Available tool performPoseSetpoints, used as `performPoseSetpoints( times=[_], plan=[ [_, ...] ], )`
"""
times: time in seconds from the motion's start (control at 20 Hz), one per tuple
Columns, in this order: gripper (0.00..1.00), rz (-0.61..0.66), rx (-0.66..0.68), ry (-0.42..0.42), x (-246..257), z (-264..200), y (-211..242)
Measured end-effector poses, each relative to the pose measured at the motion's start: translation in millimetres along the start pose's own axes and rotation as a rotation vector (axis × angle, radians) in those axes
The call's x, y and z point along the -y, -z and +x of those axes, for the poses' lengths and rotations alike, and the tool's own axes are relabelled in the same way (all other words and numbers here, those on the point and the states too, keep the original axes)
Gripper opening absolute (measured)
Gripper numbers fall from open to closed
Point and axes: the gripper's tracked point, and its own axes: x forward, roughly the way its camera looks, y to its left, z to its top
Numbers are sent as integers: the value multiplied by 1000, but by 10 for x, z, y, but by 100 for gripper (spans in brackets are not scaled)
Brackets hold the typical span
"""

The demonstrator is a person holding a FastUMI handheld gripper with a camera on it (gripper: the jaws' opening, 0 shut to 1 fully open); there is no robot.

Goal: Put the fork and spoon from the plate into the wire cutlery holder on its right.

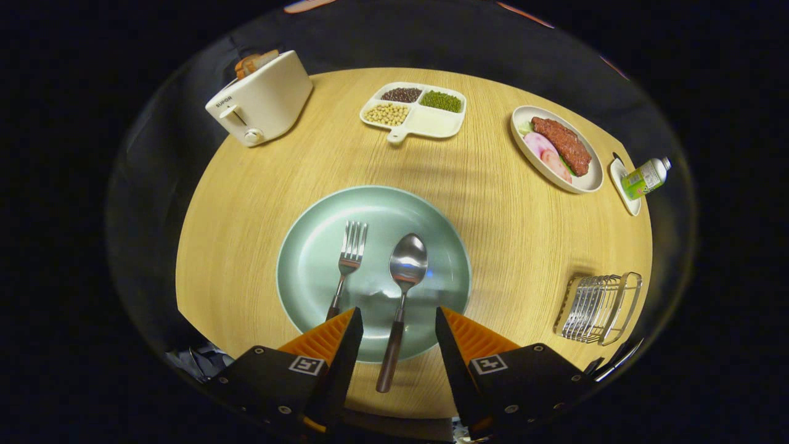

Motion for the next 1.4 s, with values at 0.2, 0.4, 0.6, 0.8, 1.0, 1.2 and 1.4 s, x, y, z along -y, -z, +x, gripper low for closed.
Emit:
performPoseSetpoints(
  times=[0.2,0.4,0.6,0.8,1.0,1.2,1.4],
  plan=[
    [60,44,-69,0,-22,165,82],
    [38,94,-128,27,27,316,209],
    [21,153,-155,14,-15,383,304],
    [8,142,-119,-20,-57,372,241],
    [6,150,-50,-55,-70,252,135],
    [6,171,16,-75,27,35,23],
    [6,211,104,-84,251,-328,-76]
  ],
)
